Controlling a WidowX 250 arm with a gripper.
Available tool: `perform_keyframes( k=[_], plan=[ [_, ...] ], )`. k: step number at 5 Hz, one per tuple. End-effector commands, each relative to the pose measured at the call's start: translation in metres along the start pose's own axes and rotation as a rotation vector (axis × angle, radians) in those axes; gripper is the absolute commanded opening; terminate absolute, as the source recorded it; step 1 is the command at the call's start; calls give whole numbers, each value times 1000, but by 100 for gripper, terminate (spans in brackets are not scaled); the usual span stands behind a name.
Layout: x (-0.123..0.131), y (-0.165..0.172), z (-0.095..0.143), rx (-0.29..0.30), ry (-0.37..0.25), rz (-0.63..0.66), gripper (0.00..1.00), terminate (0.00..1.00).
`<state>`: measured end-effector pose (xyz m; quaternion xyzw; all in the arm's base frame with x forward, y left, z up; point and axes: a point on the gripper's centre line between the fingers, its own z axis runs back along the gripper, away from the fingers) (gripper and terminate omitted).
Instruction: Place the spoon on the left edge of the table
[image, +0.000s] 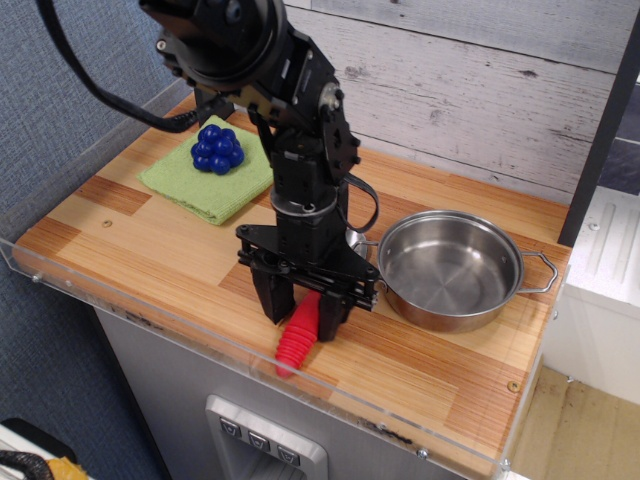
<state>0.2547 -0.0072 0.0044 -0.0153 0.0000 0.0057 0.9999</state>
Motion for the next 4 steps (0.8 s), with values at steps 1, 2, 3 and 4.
perform_keyframes(
  k=[1,2,3,4],
  plan=[
    [-1,1,1,6,2,-18,0,0],
    [-1,3,6,15,-1,-1,0,0],
    [0,12,19,3,-15,81,0,0],
    [0,22,33,-77,-84,266,0,0]
  ],
)
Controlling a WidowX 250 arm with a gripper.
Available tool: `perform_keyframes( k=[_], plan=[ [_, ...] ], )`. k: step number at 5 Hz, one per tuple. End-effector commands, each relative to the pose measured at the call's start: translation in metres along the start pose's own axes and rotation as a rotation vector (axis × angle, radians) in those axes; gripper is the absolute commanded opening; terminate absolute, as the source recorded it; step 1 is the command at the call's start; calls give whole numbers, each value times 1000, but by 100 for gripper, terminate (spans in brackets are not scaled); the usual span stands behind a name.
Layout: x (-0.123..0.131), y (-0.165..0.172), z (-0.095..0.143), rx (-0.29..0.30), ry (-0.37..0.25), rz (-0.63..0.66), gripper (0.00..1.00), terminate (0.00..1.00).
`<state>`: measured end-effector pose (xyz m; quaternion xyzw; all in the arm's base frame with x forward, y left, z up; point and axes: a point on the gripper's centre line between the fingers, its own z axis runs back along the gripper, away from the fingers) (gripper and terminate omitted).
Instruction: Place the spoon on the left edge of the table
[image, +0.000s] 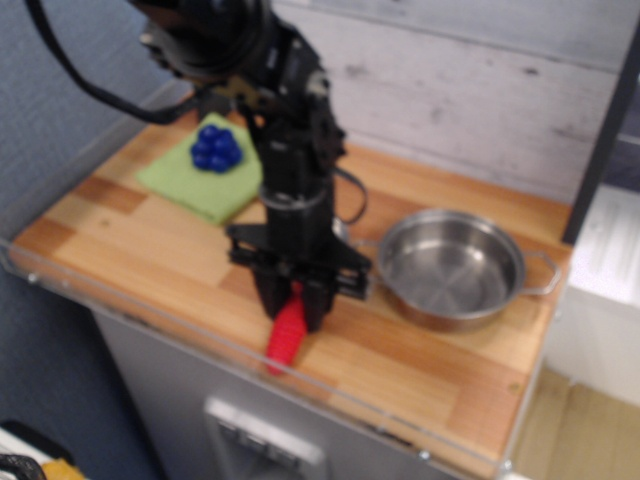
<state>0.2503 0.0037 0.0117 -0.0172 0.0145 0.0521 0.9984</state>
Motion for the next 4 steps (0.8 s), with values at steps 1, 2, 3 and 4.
perform_keyframes(
  k=[1,2,3,4],
  plan=[
    [7,16,39,-126,-160,271,0,0],
    [3,28,50,-144,-164,523,0,0],
    [-5,39,49,-176,-237,767,0,0],
    [-8,54,42,-189,-220,1024,0,0]
  ],
)
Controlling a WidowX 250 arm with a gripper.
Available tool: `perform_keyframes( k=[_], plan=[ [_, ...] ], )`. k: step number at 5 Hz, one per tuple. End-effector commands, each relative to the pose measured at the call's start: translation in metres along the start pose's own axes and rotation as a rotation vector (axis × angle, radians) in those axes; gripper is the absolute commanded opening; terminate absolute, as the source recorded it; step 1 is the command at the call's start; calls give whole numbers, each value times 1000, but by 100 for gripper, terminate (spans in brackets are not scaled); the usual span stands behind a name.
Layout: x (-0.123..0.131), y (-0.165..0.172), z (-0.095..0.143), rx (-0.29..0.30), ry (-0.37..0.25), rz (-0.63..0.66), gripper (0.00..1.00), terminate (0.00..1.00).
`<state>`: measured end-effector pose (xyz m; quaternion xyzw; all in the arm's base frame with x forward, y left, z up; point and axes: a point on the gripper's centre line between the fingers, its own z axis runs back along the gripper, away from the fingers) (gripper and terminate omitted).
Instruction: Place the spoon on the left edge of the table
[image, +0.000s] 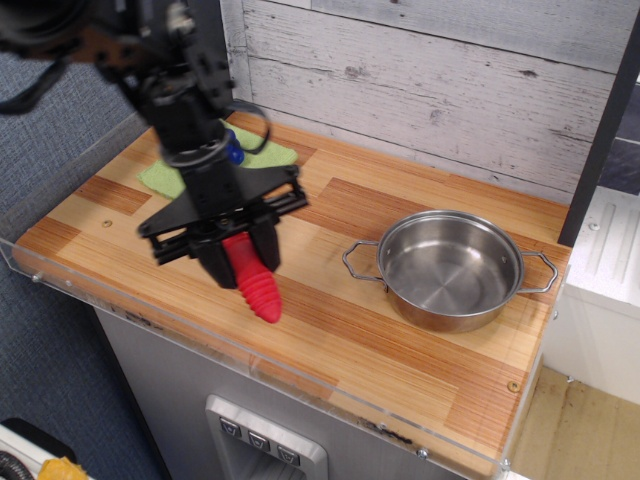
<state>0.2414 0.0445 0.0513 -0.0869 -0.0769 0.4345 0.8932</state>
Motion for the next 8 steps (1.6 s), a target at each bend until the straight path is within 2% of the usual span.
perform_keyframes(
  k=[1,2,3,6,7,8],
  plan=[
    [19,27,-2,-35,-95,476,0,0],
    [35,40,-10,-27,-88,631,0,0],
    [49,47,-18,14,-92,645,0,0],
    [72,58,-26,76,-67,615,0,0],
    [71,55,-23,43,-34,582,100,0],
    [72,49,-18,62,-39,522,100,0]
  ],
)
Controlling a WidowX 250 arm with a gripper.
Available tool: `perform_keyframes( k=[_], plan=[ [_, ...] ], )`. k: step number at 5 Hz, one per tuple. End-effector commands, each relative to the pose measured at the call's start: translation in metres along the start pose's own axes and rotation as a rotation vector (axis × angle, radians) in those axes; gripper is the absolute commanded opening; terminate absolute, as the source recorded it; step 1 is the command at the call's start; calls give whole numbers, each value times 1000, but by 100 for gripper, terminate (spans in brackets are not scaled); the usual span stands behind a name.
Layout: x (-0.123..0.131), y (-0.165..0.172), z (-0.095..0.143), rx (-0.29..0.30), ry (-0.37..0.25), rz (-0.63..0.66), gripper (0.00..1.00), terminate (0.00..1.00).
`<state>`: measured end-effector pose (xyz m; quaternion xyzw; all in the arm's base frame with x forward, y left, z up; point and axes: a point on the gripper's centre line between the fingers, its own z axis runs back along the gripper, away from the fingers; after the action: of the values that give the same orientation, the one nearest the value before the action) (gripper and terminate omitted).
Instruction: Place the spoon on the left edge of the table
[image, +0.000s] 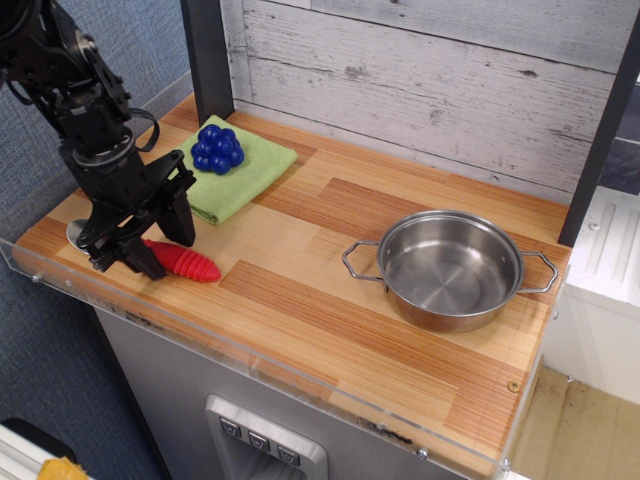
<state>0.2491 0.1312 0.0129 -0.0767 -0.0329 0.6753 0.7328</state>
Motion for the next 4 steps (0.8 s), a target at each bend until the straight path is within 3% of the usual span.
perform_keyframes(
  k=[1,3,4],
  plan=[
    [-6,-12,26,31,-55,-131,100,0],
    [-23,-15,63,127,-110,-511,100,0],
    [-28,-4,80,178,-109,-765,100,0]
  ],
)
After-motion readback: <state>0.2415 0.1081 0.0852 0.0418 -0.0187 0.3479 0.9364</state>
